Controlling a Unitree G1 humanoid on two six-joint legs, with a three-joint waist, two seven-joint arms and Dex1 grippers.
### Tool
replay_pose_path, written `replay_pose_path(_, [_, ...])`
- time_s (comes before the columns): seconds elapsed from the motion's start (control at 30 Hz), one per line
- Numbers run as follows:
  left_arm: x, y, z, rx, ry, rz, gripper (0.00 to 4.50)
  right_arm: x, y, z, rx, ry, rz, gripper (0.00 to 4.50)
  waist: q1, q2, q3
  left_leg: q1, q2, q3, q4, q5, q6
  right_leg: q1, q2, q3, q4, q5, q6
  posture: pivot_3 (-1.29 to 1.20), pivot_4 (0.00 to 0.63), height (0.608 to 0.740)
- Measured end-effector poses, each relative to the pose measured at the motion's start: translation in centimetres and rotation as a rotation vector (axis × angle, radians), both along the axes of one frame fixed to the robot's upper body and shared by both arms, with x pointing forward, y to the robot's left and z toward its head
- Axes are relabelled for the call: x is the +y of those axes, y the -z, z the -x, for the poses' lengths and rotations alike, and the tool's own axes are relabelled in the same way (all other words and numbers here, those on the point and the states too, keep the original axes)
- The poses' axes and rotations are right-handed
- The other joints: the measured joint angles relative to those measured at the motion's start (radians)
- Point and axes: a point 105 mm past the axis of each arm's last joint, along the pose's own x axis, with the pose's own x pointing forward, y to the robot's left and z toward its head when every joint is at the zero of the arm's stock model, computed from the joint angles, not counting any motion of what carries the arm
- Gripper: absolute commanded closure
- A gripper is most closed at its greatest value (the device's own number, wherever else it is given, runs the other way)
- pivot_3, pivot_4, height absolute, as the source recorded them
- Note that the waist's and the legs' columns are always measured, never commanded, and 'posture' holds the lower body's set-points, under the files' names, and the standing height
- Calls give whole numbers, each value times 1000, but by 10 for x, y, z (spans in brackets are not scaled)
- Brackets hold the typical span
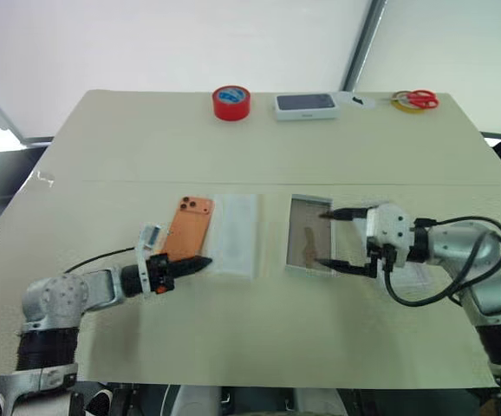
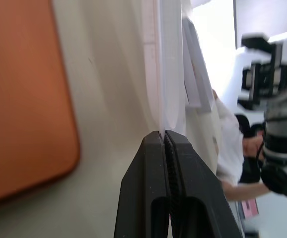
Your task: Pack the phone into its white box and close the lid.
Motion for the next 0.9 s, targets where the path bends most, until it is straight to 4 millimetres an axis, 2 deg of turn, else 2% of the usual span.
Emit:
replay_pose_path(0.1, [0,-10,-3,-36,-26,24,4453,3,18,-10,41,45,57,58,-1,0,0,0,0,0,0,0,0,0,0,0,0,0,0,0,150,730])
replay_pose_path(0.2, [-4,-15,-10,-48,-71,58,4453,10,7,-24,44,89,25,58,4,0,0,0,0,0,1,0,0,0,0,0,1,0,0,0,150,730])
replay_pose_path(0.3, [-5,-24,-13,-60,-85,67,4453,20,2,-17,86,44,16,58,5,-2,1,-1,0,-1,1,0,0,0,0,-1,0,0,0,0,150,730])
replay_pose_path(0.47, [-9,-34,-12,-105,-91,58,4453,23,25,-2,170,-33,113,58,2,-3,1,0,-1,0,1,0,0,1,0,-1,0,0,0,0,150,730])
replay_pose_path(0.6, [-15,-40,-8,-138,-79,59,4453,16,35,-2,188,-24,171,58,1,-3,1,0,-1,0,1,0,0,1,0,-1,0,0,0,0,150,730])
replay_pose_path(0.7, [-16,-38,-5,-134,-88,55,4500,13,46,-3,194,-26,218,994,1,-3,1,0,-1,0,1,0,0,1,1,0,0,0,0,0,150,730])
replay_pose_path(0.9, [-21,-44,1,-146,-61,89,4500,17,43,-5,194,-29,204,4117,3,-3,1,0,0,0,1,0,-1,1,1,-1,0,0,0,0,150,730])
